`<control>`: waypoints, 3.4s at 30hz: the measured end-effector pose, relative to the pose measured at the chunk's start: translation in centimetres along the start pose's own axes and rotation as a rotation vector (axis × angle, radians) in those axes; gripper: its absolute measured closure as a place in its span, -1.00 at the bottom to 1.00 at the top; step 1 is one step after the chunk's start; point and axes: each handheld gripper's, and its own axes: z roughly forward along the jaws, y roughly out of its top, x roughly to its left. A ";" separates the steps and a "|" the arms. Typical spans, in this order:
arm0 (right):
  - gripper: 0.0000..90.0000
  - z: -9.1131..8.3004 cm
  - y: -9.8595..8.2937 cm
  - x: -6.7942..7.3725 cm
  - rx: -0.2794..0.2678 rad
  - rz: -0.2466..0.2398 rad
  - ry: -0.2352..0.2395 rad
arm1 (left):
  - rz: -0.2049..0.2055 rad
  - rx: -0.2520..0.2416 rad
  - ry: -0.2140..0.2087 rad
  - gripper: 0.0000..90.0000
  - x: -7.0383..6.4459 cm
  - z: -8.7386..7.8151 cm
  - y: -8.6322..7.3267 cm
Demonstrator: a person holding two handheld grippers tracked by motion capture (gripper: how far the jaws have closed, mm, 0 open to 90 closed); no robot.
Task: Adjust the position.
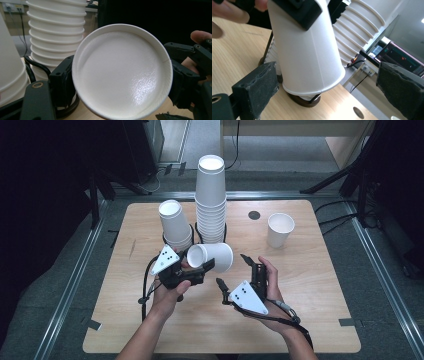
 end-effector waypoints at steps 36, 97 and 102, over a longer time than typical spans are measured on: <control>-0.89 -2.3 0.5 -0.9 0.047 0.701 -0.045 | -0.040 -0.021 0.013 -0.50 0.2 0.7 -0.8; -1.00 -0.4 -1.1 -1.4 0.102 1.976 0.029 | -0.018 -0.098 0.005 -0.50 -0.5 1.0 -1.4; -1.00 0.1 -0.9 -1.3 0.099 2.092 0.045 | -0.014 -0.102 0.001 -0.50 -0.7 1.1 -1.5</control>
